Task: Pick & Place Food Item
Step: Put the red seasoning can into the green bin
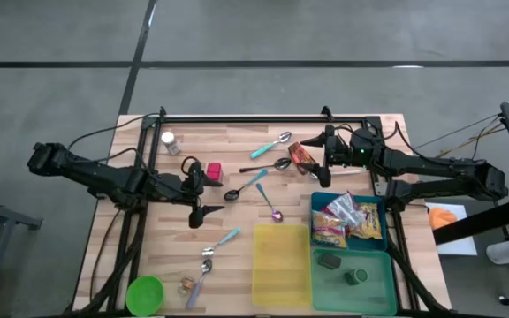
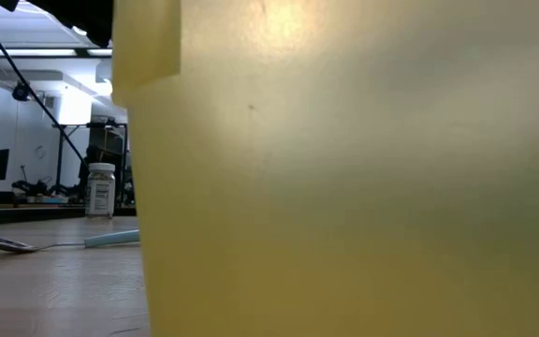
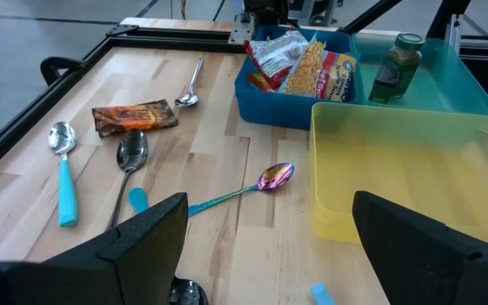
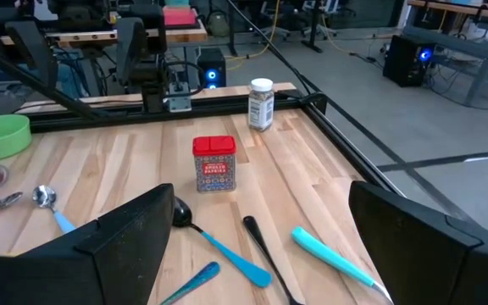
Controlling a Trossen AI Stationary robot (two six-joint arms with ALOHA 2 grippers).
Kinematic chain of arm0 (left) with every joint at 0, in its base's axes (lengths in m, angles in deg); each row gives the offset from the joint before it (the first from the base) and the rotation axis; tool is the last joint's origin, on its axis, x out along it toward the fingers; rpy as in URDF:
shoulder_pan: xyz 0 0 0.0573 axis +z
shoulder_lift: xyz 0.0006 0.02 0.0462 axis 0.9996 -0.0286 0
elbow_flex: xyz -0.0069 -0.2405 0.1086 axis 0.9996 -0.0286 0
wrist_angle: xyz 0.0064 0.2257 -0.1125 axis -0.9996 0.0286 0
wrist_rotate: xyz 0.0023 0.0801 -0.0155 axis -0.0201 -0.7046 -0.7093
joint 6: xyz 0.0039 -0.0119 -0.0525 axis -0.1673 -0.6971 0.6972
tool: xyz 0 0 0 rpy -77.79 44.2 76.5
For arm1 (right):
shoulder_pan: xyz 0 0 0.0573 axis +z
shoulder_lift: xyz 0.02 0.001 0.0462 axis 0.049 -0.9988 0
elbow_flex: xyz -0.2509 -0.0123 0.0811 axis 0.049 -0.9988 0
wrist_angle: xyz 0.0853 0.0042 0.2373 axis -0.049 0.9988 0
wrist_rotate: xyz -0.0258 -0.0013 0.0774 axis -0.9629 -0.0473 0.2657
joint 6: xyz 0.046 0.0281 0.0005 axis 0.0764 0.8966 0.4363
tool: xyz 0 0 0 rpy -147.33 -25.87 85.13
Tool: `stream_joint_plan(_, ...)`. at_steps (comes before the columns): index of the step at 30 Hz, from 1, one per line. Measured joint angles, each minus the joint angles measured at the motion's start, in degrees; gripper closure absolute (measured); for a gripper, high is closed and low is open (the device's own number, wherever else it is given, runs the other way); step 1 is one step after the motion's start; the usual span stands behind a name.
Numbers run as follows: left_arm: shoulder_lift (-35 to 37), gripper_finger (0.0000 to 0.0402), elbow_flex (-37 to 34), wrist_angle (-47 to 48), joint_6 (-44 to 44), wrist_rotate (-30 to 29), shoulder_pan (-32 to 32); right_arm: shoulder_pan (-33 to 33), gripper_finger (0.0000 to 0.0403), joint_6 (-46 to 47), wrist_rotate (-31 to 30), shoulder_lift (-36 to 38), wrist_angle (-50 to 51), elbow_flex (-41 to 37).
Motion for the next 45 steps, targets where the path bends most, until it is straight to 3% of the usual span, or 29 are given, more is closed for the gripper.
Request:
stream_joint_plan(8, 0.0, 0.0064, 0.0, -0.7, 0.2, -0.9, 0.0, 0.0, 0.0051, 0.0, 0.0, 0.0, 0.0, 0.0)
stream_joint_plan(14, 0.0, 0.0064, 0.0, -3.1, 8.1, -2.5, 0.0, 0.0, 0.0051, 0.0, 0.0, 0.0, 0.0, 0.0)
stream_joint_plan(22, 0.0, 0.0064, 0.0, -3.0, 14.2, -14.1, 0.1, 0.0, 0.0051, 0.0, 0.0, 0.0, 0.0, 0.0)
stream_joint_plan(25, -0.1, 0.0064, 0.7, 0.7, 20.5, -14.5, 0.8, 0.0, 0.0051, 0.0, 0.0, 0.0, 0.0, 0.0)
stream_joint_plan(31, -1.6, 0.0064, 6.5, 16.5, 42.5, -14.5, 3.5, 0.0, 0.0051, 0.0, 0.0, 0.0, 0.0, 0.0)
stream_joint_plan(34, -3.5, 0.0064, 9.7, 20.1, 47.6, -12.5, 5.4, 0.0, 0.0051, 0.0, -0.1, 0.0, 0.1, 0.0)
stream_joint_plan(37, -6.7, 0.0064, 13.0, 24.5, 49.2, -6.7, 7.9, 0.0, 0.0051, 0.0, -0.1, 0.0, 0.1, 0.0)
stream_joint_plan(45, -16.4, 0.0064, 22.1, 43.8, 64.4, 2.6, 12.9, 0.0, 0.0051, 0.0, -0.1, 0.0, 0.2, 0.0)
